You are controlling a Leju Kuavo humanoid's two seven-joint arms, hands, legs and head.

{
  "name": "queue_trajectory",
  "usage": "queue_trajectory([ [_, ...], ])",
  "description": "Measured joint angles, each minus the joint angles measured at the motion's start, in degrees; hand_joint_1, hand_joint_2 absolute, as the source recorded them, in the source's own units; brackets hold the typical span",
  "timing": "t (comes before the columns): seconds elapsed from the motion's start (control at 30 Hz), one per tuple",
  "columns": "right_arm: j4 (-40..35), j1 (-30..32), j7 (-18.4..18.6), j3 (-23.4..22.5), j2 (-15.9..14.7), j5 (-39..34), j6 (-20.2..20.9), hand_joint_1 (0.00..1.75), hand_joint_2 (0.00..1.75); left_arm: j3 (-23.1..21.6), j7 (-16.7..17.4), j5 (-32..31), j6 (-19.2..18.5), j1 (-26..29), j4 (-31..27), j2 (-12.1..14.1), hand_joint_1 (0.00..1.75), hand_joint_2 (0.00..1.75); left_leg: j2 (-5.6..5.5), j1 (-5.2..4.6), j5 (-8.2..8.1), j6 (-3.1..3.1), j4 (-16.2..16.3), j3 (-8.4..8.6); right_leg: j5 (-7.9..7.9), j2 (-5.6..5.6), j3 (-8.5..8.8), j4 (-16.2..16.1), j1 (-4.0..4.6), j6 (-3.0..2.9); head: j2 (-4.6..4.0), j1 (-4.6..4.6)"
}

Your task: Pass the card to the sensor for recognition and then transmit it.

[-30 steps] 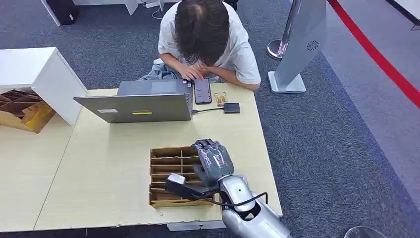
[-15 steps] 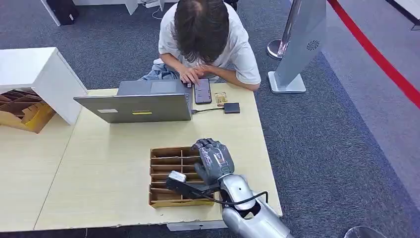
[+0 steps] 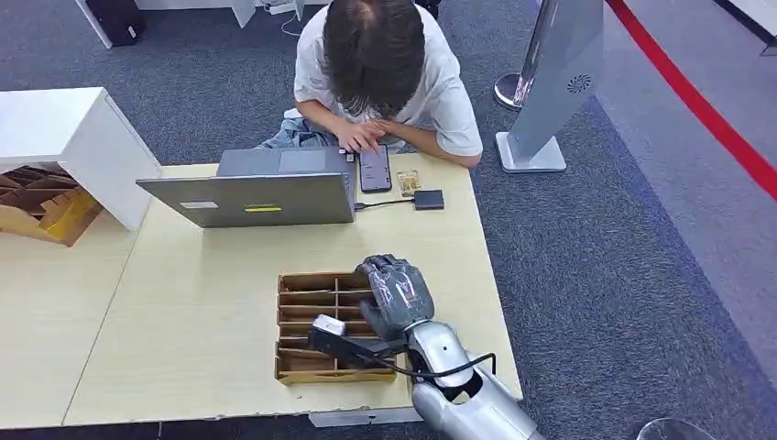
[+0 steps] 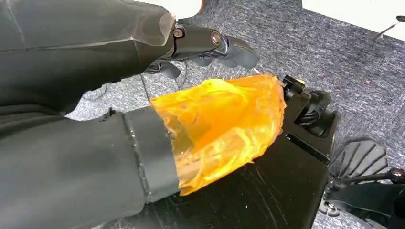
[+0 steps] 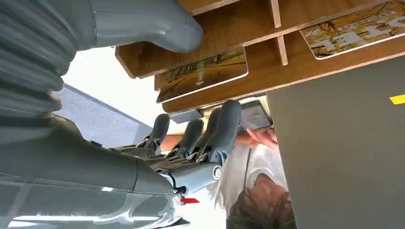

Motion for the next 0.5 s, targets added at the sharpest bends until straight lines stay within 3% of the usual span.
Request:
queue_trajectory([
  [0.5,-0.6,0.0,0.0,-0.3,0.0,0.0,-0.1,0.72,1.75,1.0,-0.1,-0.6,0.4,0.3,0.0,0.0,0.00,0.00,0.00,0.00,0.00,0.00,0.0,0.00,0.00,0.00,0.00,0.0,0.00,0.00,0.00,0.00],
])
